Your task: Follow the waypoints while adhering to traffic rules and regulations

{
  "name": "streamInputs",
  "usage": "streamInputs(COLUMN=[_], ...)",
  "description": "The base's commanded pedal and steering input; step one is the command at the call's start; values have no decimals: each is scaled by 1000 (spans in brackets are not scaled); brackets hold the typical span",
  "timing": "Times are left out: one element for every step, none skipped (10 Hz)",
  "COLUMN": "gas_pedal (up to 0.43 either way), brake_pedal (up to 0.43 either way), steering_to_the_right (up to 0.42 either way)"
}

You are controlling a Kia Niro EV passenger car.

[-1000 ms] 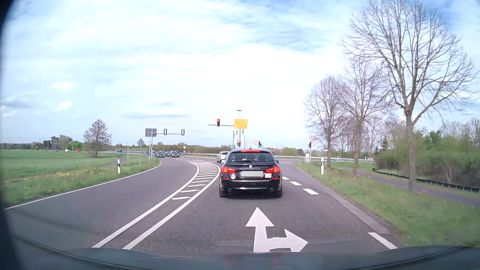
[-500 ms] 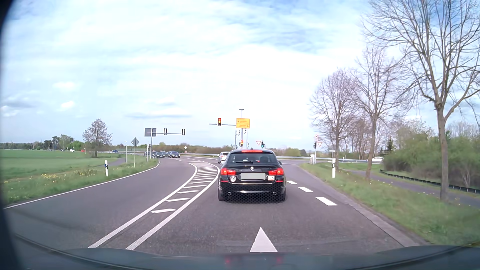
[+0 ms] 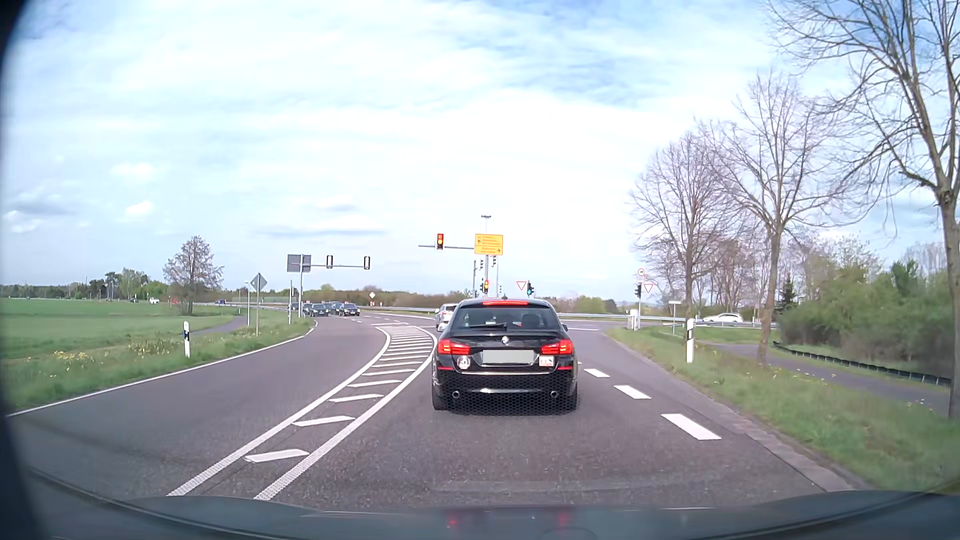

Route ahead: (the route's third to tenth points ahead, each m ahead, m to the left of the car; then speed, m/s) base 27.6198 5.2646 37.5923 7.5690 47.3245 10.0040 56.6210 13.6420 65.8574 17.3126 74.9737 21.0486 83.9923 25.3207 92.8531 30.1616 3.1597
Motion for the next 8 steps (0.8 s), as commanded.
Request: streamInputs(gas_pedal=[0, 0, 0, 0, 0, 0, 0, 0], brake_pedal=[207, 207, 201, 201, 201, 201, 195, 201], steering_to_the_right=[-18, -18, -18, -19, -19, -19, -19, -19])
